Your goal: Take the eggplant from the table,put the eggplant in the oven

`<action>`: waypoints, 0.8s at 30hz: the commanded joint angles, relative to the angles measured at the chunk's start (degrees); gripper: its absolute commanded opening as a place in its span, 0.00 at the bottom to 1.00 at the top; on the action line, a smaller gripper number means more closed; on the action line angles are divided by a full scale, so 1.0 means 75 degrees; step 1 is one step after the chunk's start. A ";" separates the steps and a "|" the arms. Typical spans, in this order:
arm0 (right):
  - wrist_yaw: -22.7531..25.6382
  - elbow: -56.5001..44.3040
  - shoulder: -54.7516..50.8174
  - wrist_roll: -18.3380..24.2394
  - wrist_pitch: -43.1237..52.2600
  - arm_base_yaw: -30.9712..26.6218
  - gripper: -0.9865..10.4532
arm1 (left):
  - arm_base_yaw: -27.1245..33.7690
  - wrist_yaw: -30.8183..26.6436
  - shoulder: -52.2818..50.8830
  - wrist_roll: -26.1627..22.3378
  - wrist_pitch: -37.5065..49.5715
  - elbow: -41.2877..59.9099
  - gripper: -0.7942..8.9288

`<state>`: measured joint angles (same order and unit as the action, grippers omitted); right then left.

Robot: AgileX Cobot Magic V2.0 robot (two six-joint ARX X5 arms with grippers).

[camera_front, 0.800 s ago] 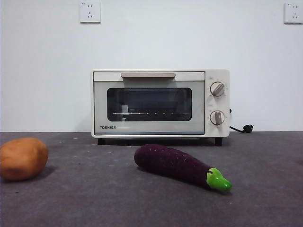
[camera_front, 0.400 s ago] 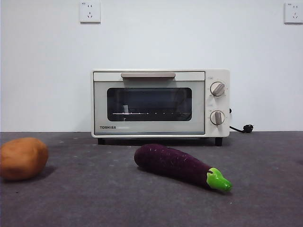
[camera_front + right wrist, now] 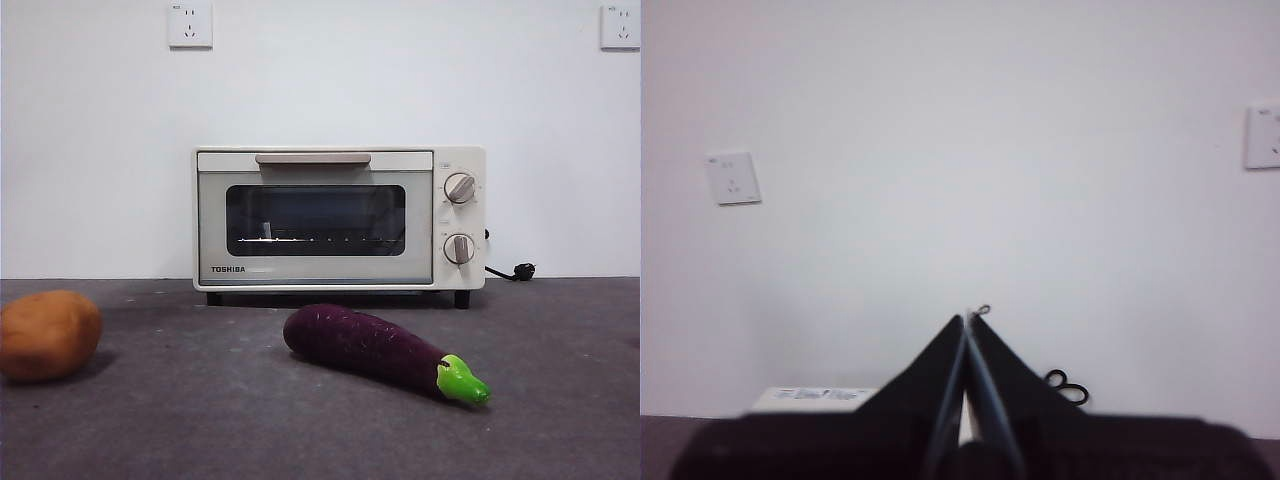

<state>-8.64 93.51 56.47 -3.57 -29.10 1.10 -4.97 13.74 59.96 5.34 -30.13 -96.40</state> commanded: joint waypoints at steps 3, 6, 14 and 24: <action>-0.0125 0.1020 0.0495 0.0044 -0.0332 0.0015 0.08 | -0.0146 0.0023 0.0405 -0.0114 -0.0163 -0.0664 0.08; -0.0201 0.1422 0.0702 0.0038 -0.0527 0.0015 0.08 | -0.0242 0.0026 0.0624 -0.0111 -0.0300 -0.0962 0.08; -0.0283 0.1824 0.0909 0.0026 -0.1046 0.0015 0.09 | -0.0388 0.0026 0.0892 -0.0114 -0.0466 -0.1058 0.08; -0.0656 0.1853 0.0956 0.0023 -0.1102 0.0015 0.35 | -0.0574 0.0029 0.1003 -0.0172 -0.0490 -0.1058 0.08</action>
<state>-13.15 107.04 63.72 -3.57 -37.69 1.10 -9.13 13.78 67.37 4.95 -34.09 -104.16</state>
